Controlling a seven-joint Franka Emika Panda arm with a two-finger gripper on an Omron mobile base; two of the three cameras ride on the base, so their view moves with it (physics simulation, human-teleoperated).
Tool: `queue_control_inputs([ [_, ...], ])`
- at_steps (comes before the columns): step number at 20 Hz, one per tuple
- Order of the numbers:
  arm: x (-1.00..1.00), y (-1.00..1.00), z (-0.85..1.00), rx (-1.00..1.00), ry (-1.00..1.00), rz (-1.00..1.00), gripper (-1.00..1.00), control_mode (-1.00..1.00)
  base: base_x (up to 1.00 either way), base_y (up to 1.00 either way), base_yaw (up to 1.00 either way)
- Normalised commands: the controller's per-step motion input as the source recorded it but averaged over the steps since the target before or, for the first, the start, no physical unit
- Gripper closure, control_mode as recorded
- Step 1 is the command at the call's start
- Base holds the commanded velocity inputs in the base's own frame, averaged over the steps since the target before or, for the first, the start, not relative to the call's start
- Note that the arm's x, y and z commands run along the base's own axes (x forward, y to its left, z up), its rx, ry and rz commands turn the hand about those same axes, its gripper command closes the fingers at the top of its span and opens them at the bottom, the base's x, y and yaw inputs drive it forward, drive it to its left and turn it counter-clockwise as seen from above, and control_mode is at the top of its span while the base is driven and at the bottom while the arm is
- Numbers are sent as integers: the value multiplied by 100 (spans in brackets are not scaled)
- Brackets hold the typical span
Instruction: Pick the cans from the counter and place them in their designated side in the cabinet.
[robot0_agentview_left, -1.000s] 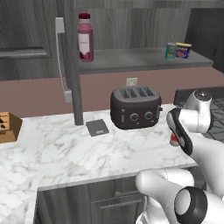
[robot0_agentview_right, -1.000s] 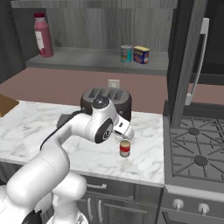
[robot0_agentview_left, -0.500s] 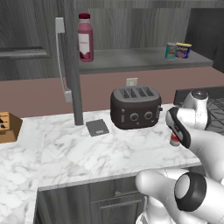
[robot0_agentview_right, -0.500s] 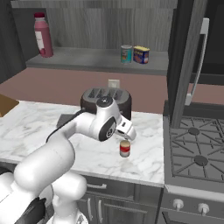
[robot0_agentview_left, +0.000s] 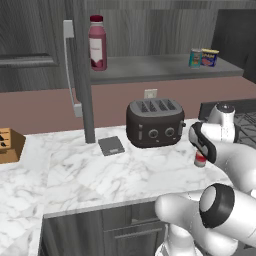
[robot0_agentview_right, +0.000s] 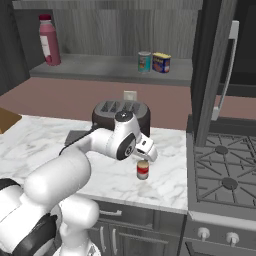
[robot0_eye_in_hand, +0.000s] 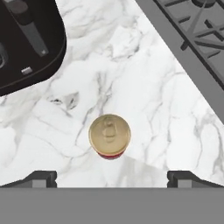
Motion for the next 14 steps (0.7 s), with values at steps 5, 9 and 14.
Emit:
queue_control_inputs([
  [5,4,-3,-12,3,1,0,-100,-100,0,0,0],
  [9,5,0,-11,4,0,0,-100,-100,0,0,0],
  [14,2,0,-12,3,0,0,-100,-100,0,0,0],
])
